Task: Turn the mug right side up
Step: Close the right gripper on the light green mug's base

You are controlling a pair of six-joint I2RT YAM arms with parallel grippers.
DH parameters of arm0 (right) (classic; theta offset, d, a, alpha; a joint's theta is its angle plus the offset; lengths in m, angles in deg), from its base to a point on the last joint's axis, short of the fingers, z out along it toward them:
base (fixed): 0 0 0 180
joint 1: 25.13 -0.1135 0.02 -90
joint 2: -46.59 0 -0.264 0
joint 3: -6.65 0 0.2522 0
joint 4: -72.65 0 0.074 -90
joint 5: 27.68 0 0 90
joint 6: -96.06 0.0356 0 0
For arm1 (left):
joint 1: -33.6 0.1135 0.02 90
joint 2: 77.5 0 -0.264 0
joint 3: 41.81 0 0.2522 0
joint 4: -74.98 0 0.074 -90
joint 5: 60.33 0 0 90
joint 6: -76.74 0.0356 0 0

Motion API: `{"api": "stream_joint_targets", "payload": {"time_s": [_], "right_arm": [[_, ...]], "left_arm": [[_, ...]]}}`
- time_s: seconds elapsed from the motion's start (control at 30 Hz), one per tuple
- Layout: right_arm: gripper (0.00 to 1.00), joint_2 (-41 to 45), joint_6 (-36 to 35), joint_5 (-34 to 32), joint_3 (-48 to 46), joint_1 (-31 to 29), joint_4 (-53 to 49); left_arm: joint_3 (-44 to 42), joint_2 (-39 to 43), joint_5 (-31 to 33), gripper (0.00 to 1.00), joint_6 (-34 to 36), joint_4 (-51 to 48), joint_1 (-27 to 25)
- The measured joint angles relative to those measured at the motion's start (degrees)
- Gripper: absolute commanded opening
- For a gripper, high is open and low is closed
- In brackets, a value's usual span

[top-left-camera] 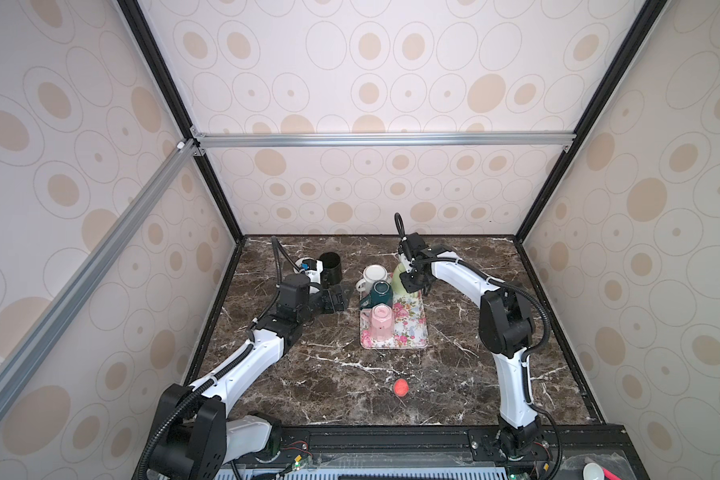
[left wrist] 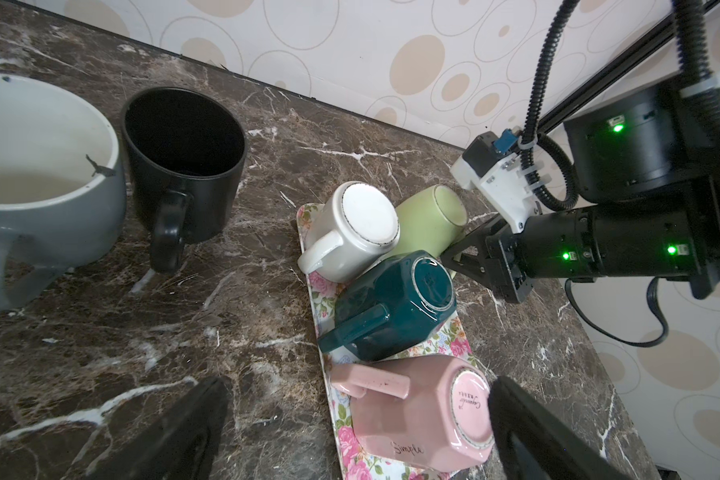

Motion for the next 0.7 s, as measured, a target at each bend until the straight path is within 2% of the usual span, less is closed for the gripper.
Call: {"api": "stream_joint_targets", "payload": {"time_s": [0.7], "right_arm": [[0.0,4.98,2.29,2.4,-5.38,0.04,0.15]], "left_arm": [[0.0,-0.66,-1.11,0.98,-0.48,0.24,-0.02]]}}
